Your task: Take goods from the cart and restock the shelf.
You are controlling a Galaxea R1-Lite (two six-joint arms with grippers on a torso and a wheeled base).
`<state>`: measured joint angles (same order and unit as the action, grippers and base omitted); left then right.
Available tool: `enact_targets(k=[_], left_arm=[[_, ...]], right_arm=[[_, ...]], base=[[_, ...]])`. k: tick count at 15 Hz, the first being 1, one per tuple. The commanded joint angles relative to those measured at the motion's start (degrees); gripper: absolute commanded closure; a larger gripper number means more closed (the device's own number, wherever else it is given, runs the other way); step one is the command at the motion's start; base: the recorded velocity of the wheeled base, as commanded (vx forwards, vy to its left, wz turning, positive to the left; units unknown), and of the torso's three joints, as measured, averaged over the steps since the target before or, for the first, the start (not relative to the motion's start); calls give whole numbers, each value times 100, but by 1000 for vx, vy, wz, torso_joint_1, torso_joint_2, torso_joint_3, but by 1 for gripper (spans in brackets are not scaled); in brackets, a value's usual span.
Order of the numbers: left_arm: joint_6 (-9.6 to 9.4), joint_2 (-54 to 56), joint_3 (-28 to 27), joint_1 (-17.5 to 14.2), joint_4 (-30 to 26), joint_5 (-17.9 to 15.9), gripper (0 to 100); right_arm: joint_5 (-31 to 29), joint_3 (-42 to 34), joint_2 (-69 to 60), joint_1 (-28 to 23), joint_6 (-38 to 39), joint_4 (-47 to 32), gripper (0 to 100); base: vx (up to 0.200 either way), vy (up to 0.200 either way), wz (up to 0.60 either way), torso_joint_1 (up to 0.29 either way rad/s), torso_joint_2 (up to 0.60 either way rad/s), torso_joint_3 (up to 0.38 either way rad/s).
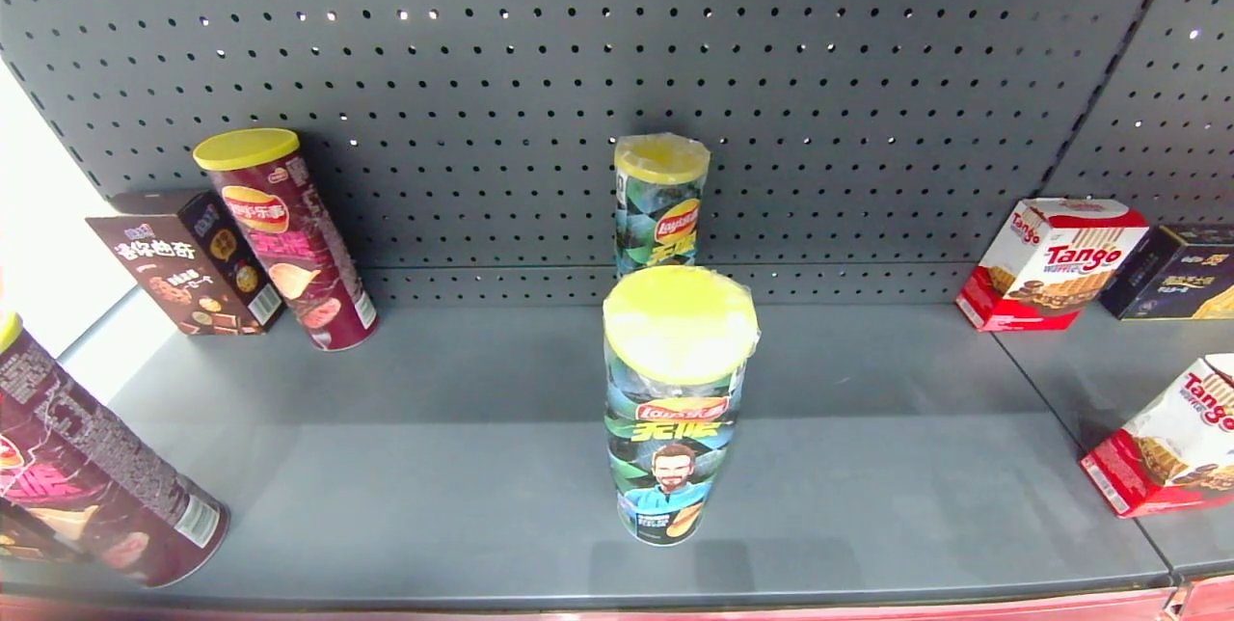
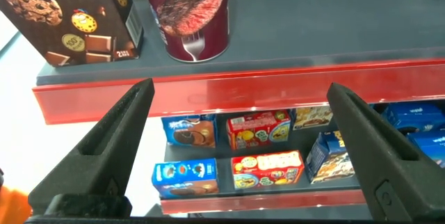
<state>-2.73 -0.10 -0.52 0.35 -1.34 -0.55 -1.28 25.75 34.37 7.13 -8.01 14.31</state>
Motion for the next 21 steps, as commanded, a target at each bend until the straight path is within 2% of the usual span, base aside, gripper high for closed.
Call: enact_targets(k=[1, 3, 4, 5, 7, 19, 21], left_arm=[[1, 1, 0, 0, 11, 2, 0], [-17, 1, 0, 0, 11, -7, 0], [-17, 1, 0, 0, 11, -7, 0], [-26, 1, 0, 0, 11, -7, 0], [-26, 1, 8, -9, 29, -7, 0], [-43, 10, 26, -9, 46, 11, 0], [-105, 10, 52, -18, 117, 301, 0]], right_arm=[[-57, -782, -1723, -476, -8, -640, 0], [-74, -1204, -2566, -520, 238, -1607, 0], [-74, -1204, -2566, -520, 238, -1607, 0], [-101, -1933, -3437, -625, 555, -2038, 0], [-224, -2575, -3437, -634, 748, -1352, 0], [-162, -2575, -3437, -634, 775, -1449, 0], [-162, -2575, -3437, -634, 775, -1440, 0]], base=[[0, 0, 0, 0, 0, 0], [0, 0, 0, 0, 0, 0], [0, 0, 0, 0, 0, 0], [0, 0, 0, 0, 0, 0], [0, 0, 0, 0, 0, 0], [0, 0, 0, 0, 0, 0], [0, 0, 0, 0, 0, 0]])
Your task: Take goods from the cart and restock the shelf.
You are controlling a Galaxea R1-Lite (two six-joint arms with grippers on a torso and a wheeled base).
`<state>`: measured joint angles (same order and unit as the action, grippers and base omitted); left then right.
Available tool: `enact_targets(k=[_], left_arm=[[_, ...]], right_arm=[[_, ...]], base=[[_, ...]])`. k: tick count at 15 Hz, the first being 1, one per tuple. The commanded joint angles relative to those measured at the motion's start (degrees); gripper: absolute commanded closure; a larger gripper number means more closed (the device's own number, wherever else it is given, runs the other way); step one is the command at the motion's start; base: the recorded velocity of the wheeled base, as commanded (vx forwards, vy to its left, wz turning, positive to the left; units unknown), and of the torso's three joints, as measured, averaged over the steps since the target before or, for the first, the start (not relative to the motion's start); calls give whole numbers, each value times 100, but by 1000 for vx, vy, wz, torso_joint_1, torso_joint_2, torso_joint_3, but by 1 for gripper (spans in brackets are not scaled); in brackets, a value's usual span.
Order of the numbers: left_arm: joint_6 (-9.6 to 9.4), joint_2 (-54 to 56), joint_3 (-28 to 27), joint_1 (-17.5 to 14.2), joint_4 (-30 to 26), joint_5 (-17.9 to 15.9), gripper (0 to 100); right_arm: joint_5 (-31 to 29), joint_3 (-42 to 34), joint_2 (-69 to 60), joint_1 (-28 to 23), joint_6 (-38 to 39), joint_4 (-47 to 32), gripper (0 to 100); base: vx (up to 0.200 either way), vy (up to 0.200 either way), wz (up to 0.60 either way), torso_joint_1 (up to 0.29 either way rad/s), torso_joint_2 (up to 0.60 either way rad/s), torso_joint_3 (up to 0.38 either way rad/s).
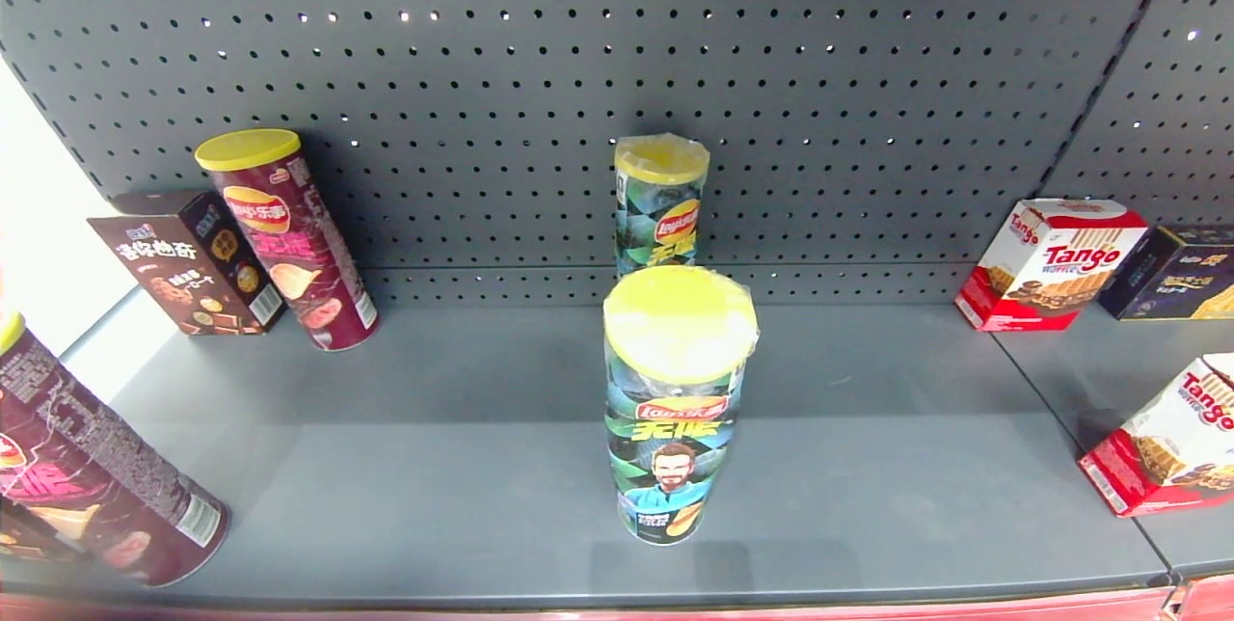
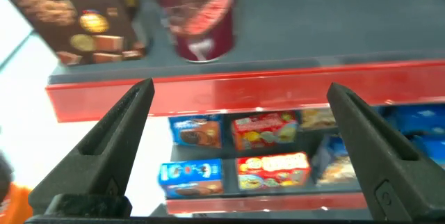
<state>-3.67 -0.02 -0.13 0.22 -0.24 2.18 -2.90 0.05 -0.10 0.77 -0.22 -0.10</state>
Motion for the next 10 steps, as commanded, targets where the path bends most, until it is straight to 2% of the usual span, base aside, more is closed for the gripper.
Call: enact_targets(k=[1, 3, 6, 10], left_arm=[[-64, 2, 13, -4, 33, 19, 0], [-90, 2, 13, -4, 24, -7, 0], [15, 2, 5, -4, 7, -34, 0], [15, 2, 13, -4, 16, -34, 0]], right_arm=[[0, -5, 10, 2, -4, 1, 0], [0, -5, 10, 2, -4, 1, 0], [44, -5, 10, -6, -31, 1, 0], [35, -5, 10, 2, 4, 1, 0]], base=[[0, 0, 0, 0, 0, 0], [0, 0, 0, 0, 0, 0], [0, 0, 0, 0, 0, 0], [0, 0, 0, 0, 0, 0]])
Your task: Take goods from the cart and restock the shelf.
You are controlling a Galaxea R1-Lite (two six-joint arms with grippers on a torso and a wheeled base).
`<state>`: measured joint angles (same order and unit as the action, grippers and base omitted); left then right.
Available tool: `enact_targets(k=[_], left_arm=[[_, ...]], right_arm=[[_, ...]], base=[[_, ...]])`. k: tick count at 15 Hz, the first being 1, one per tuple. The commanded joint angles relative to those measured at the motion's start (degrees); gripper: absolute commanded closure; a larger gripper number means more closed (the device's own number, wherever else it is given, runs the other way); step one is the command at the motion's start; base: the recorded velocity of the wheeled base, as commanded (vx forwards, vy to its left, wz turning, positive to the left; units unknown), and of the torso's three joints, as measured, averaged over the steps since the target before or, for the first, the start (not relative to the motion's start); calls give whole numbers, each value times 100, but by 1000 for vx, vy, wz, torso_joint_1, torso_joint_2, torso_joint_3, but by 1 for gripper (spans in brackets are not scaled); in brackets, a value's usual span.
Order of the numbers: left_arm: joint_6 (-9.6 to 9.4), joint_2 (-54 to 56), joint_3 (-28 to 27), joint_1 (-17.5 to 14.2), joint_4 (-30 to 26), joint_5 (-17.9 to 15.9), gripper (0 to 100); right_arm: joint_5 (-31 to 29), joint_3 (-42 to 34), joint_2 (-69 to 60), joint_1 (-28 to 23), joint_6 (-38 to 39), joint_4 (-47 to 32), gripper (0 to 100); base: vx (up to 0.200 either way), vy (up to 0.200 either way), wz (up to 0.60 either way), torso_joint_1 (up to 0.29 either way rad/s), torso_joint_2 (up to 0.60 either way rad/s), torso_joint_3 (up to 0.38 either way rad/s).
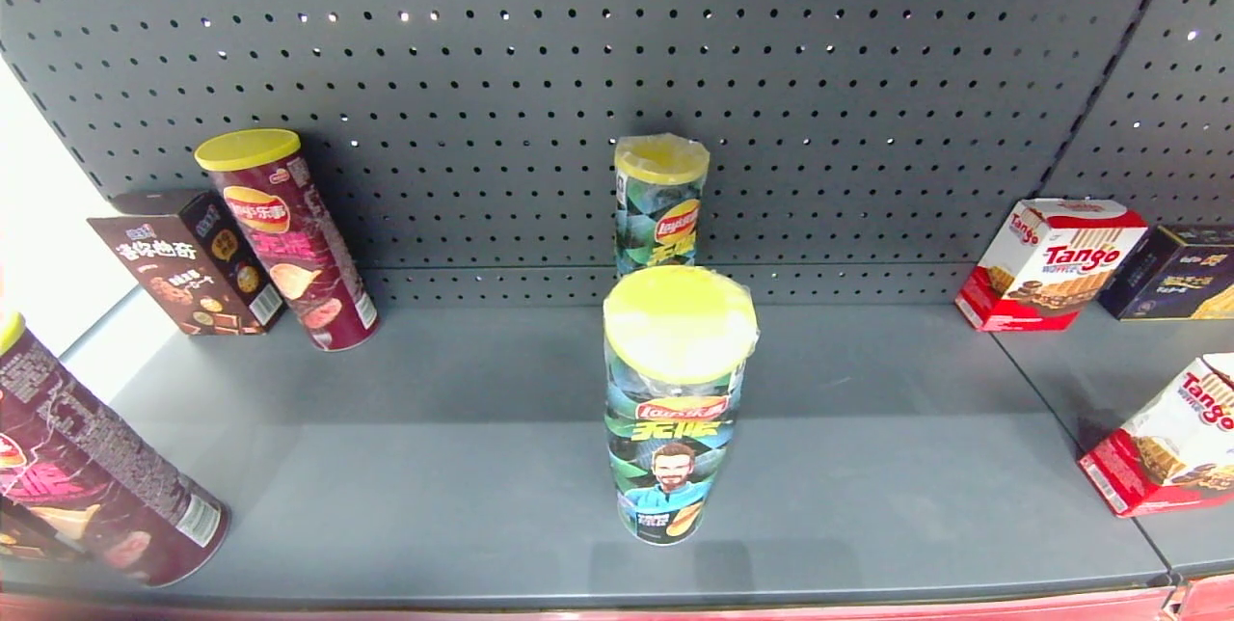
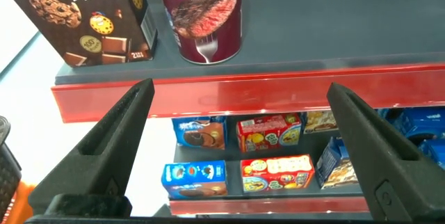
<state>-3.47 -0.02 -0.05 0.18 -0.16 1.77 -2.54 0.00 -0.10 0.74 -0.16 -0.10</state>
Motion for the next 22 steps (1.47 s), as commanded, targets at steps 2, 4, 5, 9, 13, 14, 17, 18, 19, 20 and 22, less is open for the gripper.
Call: enact_targets(k=[2, 4, 5, 9, 13, 14, 17, 18, 19, 20, 22], left_arm=[[31, 2, -4, -1, 7, 17, 0], [180, 2, 5, -1, 16, 25, 0], [189, 2, 5, -1, 16, 25, 0], [268, 2, 5, -1, 16, -1, 0], [268, 2, -4, -1, 16, 8, 0], [268, 2, -4, -1, 16, 8, 0], [268, 2, -4, -1, 16, 17, 0], [268, 2, -4, -1, 16, 17, 0], [268, 2, -4, -1, 16, 8, 0], [268, 2, -4, -1, 16, -1, 0], [268, 2, -4, -1, 16, -1, 0]], right_arm=[[-1, 0, 10, 5, -11, 1, 0], [25, 0, 10, 5, -19, 1, 0], [16, 0, 10, 5, -11, 1, 0], [7, 0, 10, 5, -2, 1, 0], [7, 0, 10, 5, -11, 1, 0], [7, 0, 10, -4, -11, 1, 0], [7, 0, 10, 5, -2, 1, 0], [7, 0, 10, -4, -11, 10, 0], [7, 0, 10, -4, -2, 1, 0], [-1, 0, 10, -4, -2, 1, 0], [7, 0, 10, -4, -2, 1, 0]], base=[[0, 0, 0, 0, 0, 0], [0, 0, 0, 0, 0, 0], [-200, 0, 0, -2, 7, 7], [-50, 0, 0, 2, 2, -1], [0, 0, 0, 0, 0, 0], [0, 0, 0, 0, 0, 0], [0, 0, 0, 0, 0, 0], [0, 0, 0, 0, 0, 0], [0, 0, 0, 0, 0, 0], [0, 0, 0, 0, 0, 0], [0, 0, 300, 1, -1, 1]])
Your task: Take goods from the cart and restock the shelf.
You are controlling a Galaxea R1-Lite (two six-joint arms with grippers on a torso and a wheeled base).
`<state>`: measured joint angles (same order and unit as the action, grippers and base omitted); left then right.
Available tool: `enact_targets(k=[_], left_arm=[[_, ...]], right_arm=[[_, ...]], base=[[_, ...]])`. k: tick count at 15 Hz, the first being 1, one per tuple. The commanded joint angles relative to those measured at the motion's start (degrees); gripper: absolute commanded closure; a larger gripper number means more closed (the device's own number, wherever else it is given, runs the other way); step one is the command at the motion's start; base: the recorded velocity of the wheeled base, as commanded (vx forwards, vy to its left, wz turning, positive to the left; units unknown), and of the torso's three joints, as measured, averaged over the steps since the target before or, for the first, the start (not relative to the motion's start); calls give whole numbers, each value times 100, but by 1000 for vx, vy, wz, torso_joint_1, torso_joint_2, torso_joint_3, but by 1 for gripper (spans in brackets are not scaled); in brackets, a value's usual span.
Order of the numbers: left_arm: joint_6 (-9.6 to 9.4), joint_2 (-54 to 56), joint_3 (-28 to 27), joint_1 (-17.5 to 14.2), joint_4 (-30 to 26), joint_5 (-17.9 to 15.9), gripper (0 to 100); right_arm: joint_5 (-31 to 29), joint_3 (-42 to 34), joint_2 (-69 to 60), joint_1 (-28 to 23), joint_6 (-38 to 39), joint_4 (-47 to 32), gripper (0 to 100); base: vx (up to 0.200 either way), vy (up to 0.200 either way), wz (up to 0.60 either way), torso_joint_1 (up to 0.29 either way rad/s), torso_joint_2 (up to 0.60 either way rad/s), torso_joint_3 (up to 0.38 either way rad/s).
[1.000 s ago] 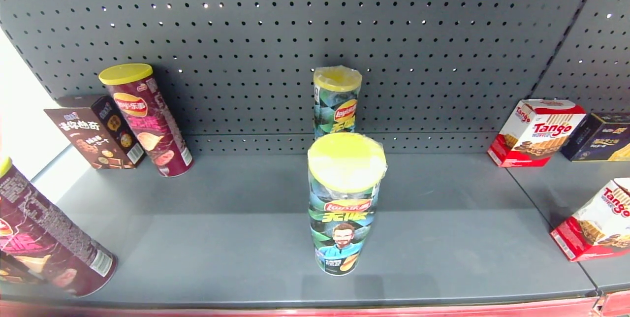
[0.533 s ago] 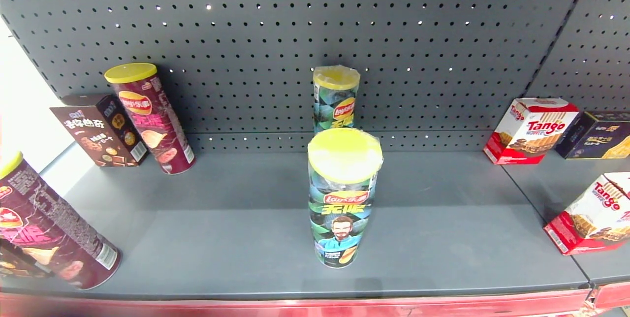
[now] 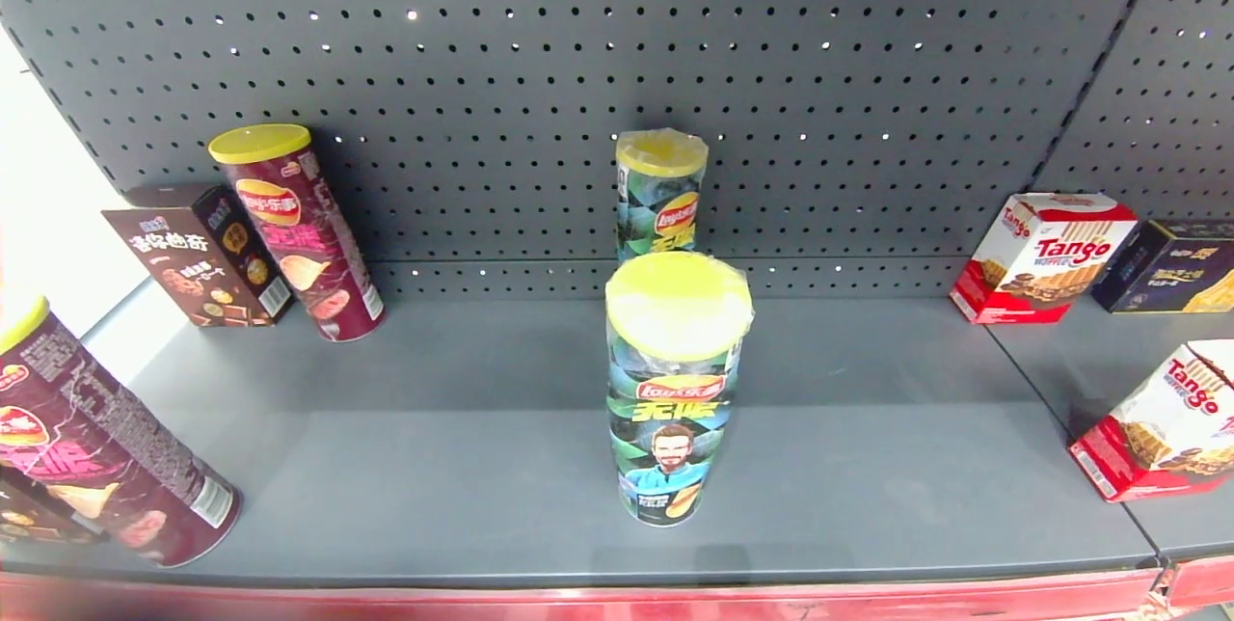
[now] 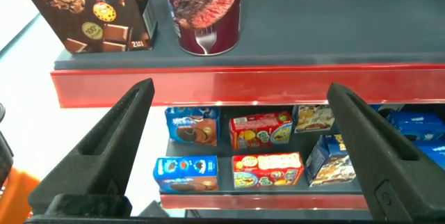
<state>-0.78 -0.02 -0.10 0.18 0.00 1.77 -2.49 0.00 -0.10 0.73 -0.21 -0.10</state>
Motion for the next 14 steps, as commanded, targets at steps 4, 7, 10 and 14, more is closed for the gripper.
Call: enact_targets(k=[4, 7, 10, 14], left_arm=[[-1, 2, 1, -1, 0, -1, 0], [-10, 2, 1, -1, 0, -10, 0], [-27, 2, 10, -1, 0, -10, 0], [-19, 2, 10, -1, 0, -10, 0]], right_arm=[[-6, 0, 10, 6, 3, 1, 0], [3, 0, 10, -3, -6, 1, 0], [3, 0, 10, 6, 3, 1, 0], [3, 0, 10, 6, 3, 1, 0]], base=[[0, 0, 0, 0, 0, 0], [0, 0, 0, 0, 0, 0], [-67, 0, 0, 1, 2, 2], [0, 0, 0, 0, 0, 0]])
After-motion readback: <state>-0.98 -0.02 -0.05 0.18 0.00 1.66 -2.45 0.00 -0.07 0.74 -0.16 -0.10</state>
